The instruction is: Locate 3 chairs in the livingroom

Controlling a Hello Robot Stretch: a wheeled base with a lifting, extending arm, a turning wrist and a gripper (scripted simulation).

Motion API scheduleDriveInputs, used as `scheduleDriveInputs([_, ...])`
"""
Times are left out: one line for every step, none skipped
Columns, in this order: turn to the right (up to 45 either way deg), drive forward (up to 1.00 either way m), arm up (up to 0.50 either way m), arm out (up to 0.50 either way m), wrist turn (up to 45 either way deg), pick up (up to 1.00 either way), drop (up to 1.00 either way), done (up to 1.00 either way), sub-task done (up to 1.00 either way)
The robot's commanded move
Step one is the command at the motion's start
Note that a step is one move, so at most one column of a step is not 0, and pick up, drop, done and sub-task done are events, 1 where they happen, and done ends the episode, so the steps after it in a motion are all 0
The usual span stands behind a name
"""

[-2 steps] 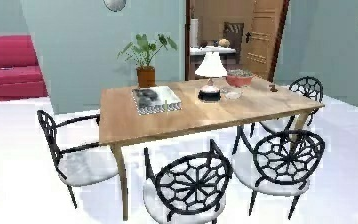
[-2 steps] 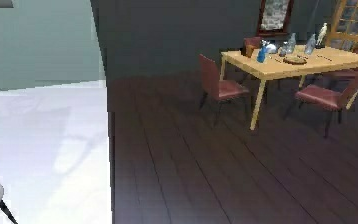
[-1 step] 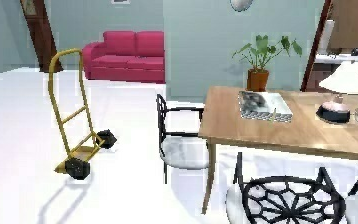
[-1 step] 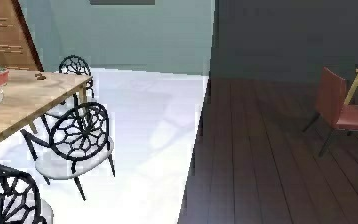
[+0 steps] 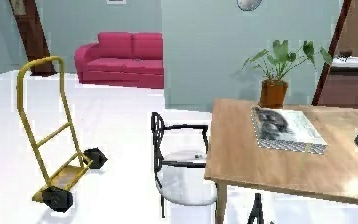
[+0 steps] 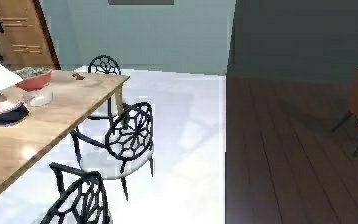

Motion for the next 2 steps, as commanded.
scheduleDriveInputs([0.0, 0.0, 0.0, 0.0, 0.0, 0.0, 0.0, 0.0, 1.0])
scheduleDriveInputs([45.0, 0.0, 0.0, 0.0, 0.0, 0.0, 0.0, 0.0, 0.0])
